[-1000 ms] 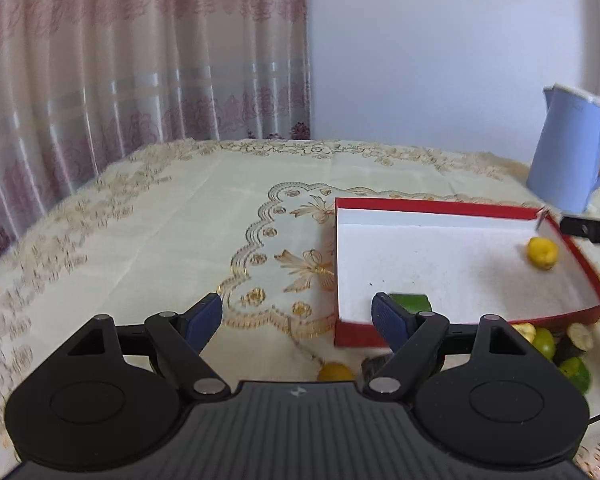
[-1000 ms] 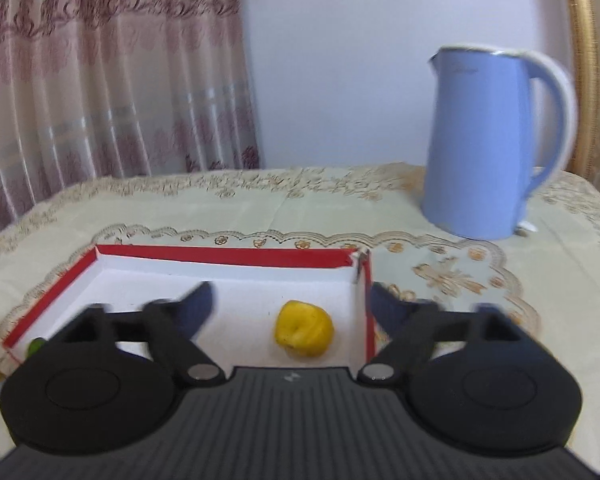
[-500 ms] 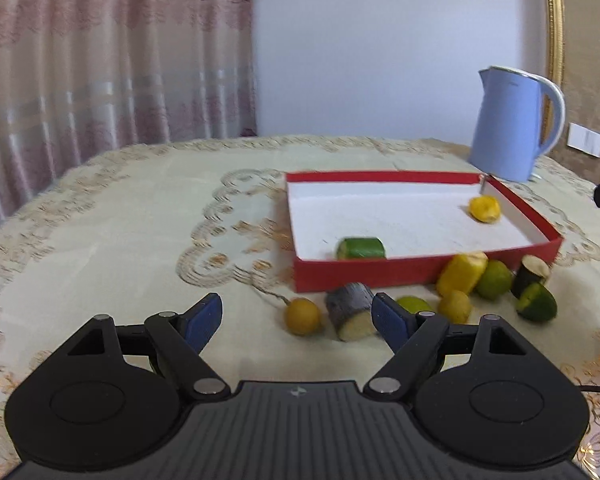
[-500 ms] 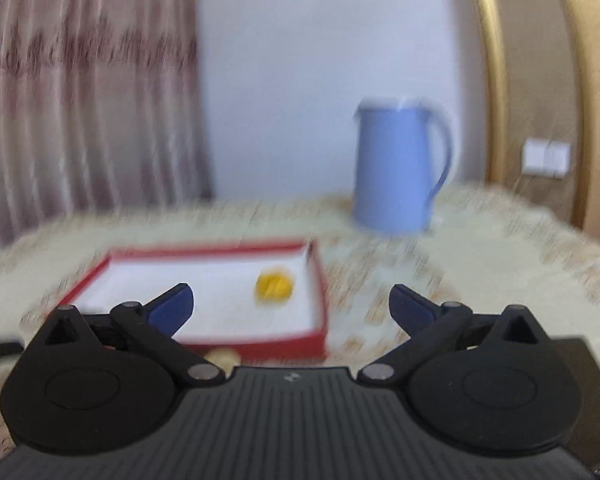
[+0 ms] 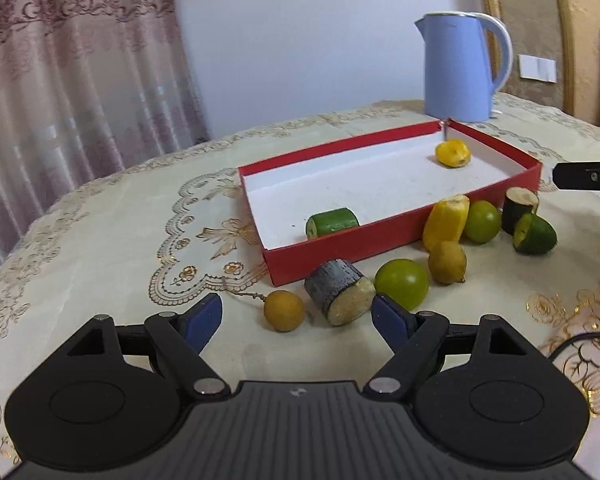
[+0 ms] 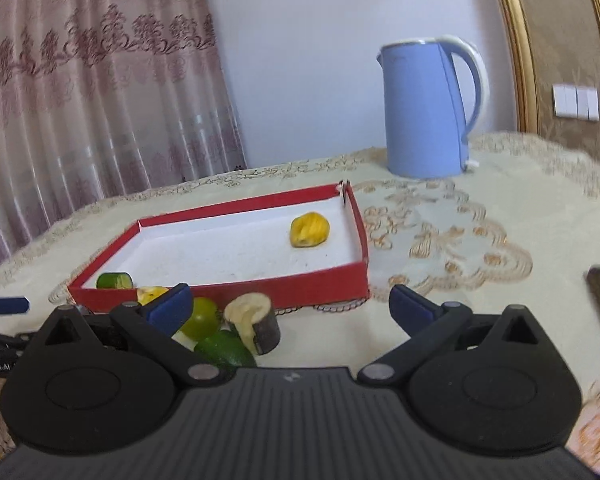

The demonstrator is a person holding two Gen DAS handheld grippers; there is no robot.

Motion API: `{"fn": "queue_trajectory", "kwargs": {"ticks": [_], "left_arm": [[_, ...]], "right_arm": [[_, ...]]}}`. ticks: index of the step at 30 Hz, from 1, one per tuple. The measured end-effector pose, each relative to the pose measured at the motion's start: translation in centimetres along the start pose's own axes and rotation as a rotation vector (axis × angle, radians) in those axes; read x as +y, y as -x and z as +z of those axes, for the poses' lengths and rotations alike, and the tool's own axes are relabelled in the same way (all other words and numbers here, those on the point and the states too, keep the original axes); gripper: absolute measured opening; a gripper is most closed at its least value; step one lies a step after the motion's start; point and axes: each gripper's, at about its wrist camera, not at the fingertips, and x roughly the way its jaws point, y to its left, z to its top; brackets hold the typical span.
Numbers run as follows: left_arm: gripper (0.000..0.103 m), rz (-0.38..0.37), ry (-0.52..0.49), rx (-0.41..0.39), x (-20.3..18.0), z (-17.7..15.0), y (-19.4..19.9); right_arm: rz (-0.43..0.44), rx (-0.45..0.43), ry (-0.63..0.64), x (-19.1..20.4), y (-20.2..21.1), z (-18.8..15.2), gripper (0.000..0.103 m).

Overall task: Organize fruits
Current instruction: 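Move the left gripper to the small yellow fruit with a stem and grasp it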

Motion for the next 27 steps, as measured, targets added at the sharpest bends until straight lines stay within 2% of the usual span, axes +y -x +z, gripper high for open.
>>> {"fn": "queue_trajectory", "kwargs": {"ticks": [5,7,12,16,19,27], "left_arm": [[0.082,-0.092,-0.072,-0.032,-0.4,0.3,0.5],[0.082,-0.106,-0.105,-0.027,-0.8,0.6,0.2],[0.082,-0.079,-0.102,-0.004,-0.2,0.8,-1.1],[0.082,-0.063,-0.078,0.034,1.8,0.3,-2.1],[0.082,-0.079,-0.036,0.059,3.5,0.2,-2.3],[0.081,-0.044,0.017,0.023,5.7,0.1,-1.3]], "right_arm": [[-0.013,0.006,-0.004,-0.4,-0.3,-0.4,0.103],[-0.017,0.005,0.02,-0.4,-0.2,-0.4,0.103],[-0.076,-0.029,0.096,-0.1,0.9,-0.4,0.103],[-0.027,-0.034,0.037,-0.6,1.1,-0.2,0.103],[-0.019,-0.029,0.022,-0.6,0.9,-0.3,0.103],[-0.009,-0.027,0.058,0.4,0.7,-0.5,0.103]]}}
